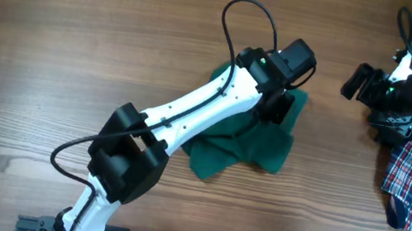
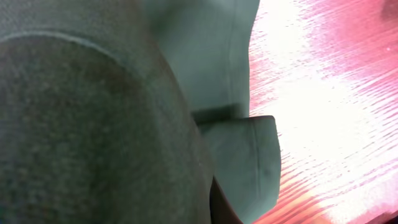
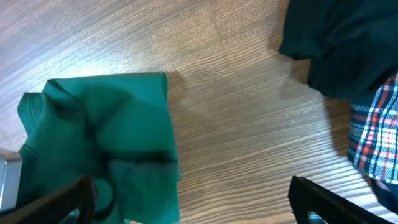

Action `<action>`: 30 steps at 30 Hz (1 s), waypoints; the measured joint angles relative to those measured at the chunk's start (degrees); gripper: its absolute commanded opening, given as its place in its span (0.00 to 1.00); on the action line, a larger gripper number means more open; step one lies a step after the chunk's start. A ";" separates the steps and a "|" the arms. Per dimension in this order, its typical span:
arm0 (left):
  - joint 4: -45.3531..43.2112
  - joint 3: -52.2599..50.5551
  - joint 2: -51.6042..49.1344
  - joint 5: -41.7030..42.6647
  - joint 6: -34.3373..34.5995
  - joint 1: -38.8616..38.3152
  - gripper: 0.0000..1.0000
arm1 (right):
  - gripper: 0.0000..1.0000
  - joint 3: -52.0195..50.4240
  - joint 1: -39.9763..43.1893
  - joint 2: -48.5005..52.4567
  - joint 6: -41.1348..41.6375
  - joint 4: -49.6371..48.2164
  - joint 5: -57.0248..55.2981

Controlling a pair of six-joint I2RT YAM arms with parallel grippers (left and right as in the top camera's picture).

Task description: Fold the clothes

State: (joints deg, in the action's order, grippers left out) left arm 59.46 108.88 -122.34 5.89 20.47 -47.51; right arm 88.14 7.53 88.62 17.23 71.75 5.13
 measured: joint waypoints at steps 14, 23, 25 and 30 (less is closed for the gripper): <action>-3.89 0.00 -0.02 0.22 -3.21 -2.75 0.39 | 1.00 0.00 3.89 -0.02 0.02 0.46 -0.02; -3.37 0.00 -0.02 0.20 -4.09 -2.75 0.49 | 1.00 0.00 3.89 0.00 0.02 0.42 0.00; -3.37 0.00 -0.02 -0.11 -5.25 -2.75 0.56 | 1.00 0.00 3.89 -0.02 -0.22 0.42 0.76; 0.20 0.00 0.22 -7.89 -5.60 -1.57 0.59 | 0.61 -0.04 3.89 0.00 -8.90 1.36 15.13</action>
State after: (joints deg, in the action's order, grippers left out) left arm 59.66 108.88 -122.13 -2.00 14.87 -49.08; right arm 88.09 11.42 88.62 8.34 73.10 20.25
